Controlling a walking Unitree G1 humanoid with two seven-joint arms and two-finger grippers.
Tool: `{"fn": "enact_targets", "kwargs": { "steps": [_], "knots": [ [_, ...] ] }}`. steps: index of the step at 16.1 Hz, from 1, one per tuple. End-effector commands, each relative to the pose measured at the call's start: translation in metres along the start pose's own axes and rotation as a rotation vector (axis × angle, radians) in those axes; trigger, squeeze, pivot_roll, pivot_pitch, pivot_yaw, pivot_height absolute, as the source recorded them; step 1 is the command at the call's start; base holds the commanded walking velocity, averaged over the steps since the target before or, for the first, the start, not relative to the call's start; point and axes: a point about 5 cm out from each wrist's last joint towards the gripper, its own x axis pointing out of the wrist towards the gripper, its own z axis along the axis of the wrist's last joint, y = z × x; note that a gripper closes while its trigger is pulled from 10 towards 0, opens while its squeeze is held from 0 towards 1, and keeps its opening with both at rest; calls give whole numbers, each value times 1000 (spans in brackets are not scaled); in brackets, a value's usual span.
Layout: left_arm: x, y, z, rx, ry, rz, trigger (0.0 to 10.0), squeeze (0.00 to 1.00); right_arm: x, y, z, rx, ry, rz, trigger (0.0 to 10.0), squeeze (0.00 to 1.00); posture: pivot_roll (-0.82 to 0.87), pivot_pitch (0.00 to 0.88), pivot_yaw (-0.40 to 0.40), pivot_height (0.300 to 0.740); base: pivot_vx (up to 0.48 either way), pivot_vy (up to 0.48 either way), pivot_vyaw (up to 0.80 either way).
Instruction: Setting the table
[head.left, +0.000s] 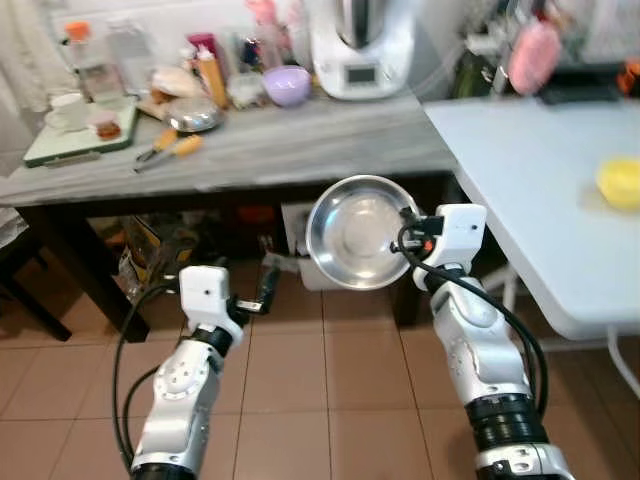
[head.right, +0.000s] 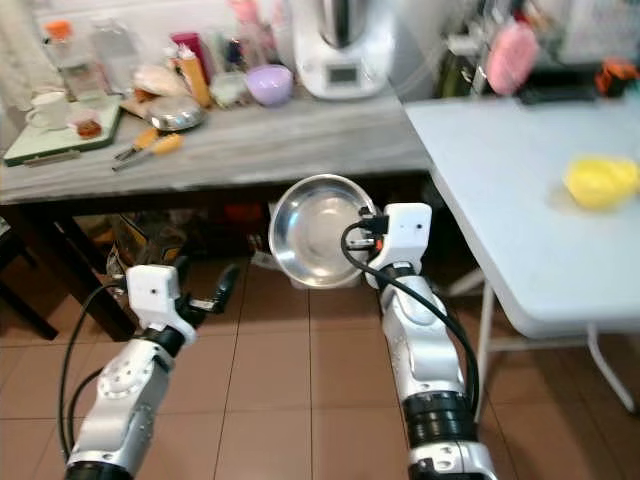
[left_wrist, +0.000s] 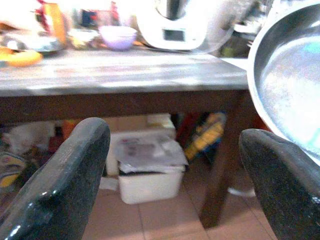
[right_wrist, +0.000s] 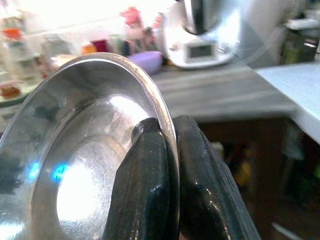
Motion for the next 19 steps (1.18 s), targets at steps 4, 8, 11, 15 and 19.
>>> {"fn": "enact_targets", "kwargs": {
  "steps": [4,8,11,15,19],
  "knots": [
    [-4,10,0,16,7,27,10000,0,2,13,4,6,-16,52,10000,0,-145,0,69,740,480,0,0],
    [-4,12,2,25,4,40,10000,0,0,11,3,3,-14,47,10000,0,-148,0,74,740,480,0,0],
    [-3,12,2,27,4,41,10000,0,0,13,4,-15,-21,58,10000,0,-150,0,77,740,480,0,0],
    [-3,11,1,27,8,36,10000,0,-1,14,4,-14,-23,57,10000,0,-152,0,78,740,480,0,250],
    [-3,10,1,26,9,35,10000,0,-1,13,3,-10,-19,50,10000,0,-151,0,76,740,480,0,0]
  ]
}}
